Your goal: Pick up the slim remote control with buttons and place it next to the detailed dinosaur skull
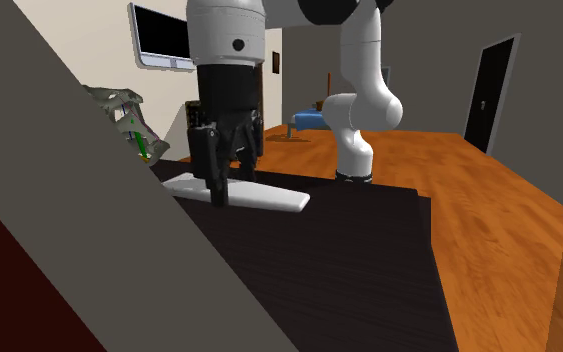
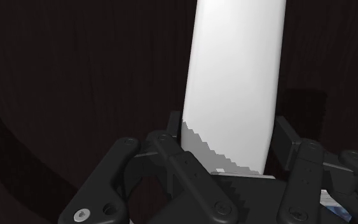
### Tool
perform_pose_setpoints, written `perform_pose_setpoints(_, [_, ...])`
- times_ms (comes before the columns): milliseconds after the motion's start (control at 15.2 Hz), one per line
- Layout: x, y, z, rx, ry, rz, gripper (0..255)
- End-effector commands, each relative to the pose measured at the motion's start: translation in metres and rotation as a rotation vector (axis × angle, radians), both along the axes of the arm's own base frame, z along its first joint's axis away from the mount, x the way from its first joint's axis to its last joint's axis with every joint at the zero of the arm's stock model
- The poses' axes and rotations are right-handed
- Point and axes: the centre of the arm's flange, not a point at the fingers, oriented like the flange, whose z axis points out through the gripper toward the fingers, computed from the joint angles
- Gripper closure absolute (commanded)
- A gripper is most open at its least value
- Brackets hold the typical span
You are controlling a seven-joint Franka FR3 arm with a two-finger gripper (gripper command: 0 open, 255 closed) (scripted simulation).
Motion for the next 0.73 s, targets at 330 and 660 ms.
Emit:
perform_pose_setpoints(330, [0.001, 0.000, 0.037, 0.000, 0.000, 0.000, 255])
perform_pose_setpoints(660, [0.001, 0.000, 0.063, 0.000, 0.000, 0.000, 255])
